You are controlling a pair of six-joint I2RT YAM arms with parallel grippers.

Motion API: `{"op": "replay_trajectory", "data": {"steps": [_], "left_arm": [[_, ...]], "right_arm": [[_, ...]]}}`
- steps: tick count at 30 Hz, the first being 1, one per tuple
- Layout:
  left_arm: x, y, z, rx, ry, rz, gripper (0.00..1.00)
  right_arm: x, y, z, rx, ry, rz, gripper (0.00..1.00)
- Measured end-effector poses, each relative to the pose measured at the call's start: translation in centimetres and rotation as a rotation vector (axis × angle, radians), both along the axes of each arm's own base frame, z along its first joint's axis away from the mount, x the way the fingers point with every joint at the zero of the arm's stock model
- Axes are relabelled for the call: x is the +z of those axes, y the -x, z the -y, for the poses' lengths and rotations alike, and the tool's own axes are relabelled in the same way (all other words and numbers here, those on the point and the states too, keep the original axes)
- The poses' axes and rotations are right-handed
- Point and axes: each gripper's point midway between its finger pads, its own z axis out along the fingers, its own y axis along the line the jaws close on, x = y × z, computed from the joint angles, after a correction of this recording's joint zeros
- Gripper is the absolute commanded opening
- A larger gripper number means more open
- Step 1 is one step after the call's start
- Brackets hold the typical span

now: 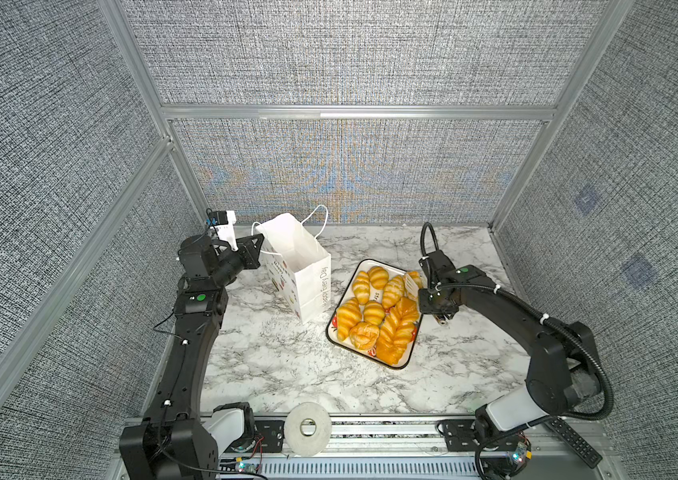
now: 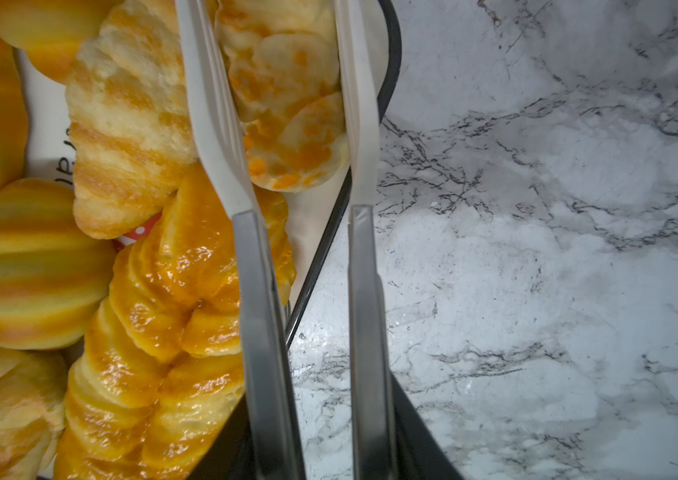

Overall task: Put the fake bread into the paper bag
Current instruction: 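Lower the tongs in the right gripper onto a bread at the tray's far edge, then squeeze the tongs with the right gripper and lift the bread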

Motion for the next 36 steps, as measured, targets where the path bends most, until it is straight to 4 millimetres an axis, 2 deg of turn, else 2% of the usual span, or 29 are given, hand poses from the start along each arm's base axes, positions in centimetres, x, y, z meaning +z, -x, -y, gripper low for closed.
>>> {"op": "replay_trajectory", "data": {"steps": [7, 20, 29, 36], "left_arm": [[0.0, 0.0, 0.0, 0.000, 0.000, 0.000, 0.00], [0.0, 0.0, 0.0, 0.000, 0.000, 0.000, 0.00], [0.0, 0.0, 0.0, 0.000, 0.000, 0.000, 0.00], [0.0, 0.0, 0.0, 0.000, 0.000, 0.000, 0.00]], "right_arm": [[0.1, 0.2, 0.1, 0.000, 0.002, 0.005, 0.27], [2.8, 0.2, 0.7, -0.012, 0.009, 0.072, 0.24], [6.8, -0.4, 0.0, -0.014, -0.059, 0.159, 0.24], [10.7, -0.6, -2.0, 0.021, -0.171, 0.231, 0.24]]}}
